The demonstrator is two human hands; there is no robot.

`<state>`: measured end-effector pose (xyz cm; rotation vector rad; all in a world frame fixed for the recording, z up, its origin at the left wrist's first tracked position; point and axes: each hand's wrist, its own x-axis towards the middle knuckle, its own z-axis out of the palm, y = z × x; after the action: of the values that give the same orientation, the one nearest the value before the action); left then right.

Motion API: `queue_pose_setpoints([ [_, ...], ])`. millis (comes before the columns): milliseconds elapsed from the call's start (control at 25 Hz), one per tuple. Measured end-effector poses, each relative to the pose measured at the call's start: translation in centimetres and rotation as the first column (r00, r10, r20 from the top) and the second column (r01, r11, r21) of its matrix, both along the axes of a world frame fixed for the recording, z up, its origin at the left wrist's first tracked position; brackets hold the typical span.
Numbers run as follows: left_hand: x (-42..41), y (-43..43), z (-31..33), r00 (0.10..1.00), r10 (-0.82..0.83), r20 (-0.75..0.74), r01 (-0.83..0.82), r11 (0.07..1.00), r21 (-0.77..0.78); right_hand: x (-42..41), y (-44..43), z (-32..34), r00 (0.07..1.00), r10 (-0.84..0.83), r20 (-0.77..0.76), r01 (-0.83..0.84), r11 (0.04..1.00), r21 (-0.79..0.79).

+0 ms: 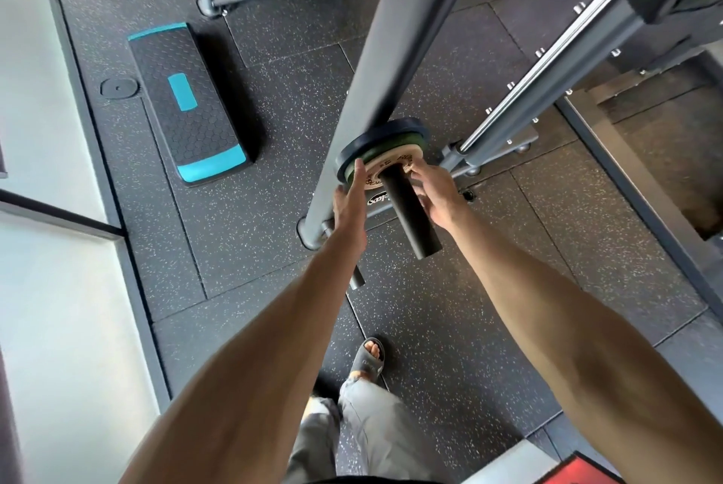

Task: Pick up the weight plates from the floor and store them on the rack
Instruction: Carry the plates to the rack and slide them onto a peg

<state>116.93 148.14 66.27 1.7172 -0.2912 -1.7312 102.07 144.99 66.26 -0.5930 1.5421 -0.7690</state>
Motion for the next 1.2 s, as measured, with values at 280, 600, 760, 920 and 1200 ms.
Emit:
queue_pose_setpoints([
  [280, -1.9, -1.5, -1.3, 0.999, 0.001, 0.045, -0.001, 1.0, -0.003, 0.7, -1.2, 0.2, 0.999, -0.049, 0.014, 0.049, 0.998, -0.041],
  [600, -1.5, -1.5, -1.5, 0.996, 0.009, 0.091, -0.008, 1.0, -0.016, 0.1, -0.8, 0.9, 0.995, 0.082, -0.06, -0.082, 0.997, 0.007],
  [760, -0.7, -0.9, 0.1, 0.937, -0.125, 0.325, 0.104, 0.991, 0.082, 0.4, 0.4, 2.7, 0.894, 0.205, -0.398, -0.226, 0.974, -0.007],
  [920, -1.1, -1.0, 6.4, 0.866, -0.283, 0.411, 0.325, 0.945, -0.034, 1.2, 2.6, 8.8, 0.54, 0.37, -0.756, -0.531, 0.847, 0.035],
  [1200, -0.5, 0.9, 24.8, 0.746, -0.22, 0.629, 0.556, 0.725, -0.407, 2.6, 9.6, 26.0, 0.465, 0.179, -0.867, -0.569, 0.811, -0.138],
])
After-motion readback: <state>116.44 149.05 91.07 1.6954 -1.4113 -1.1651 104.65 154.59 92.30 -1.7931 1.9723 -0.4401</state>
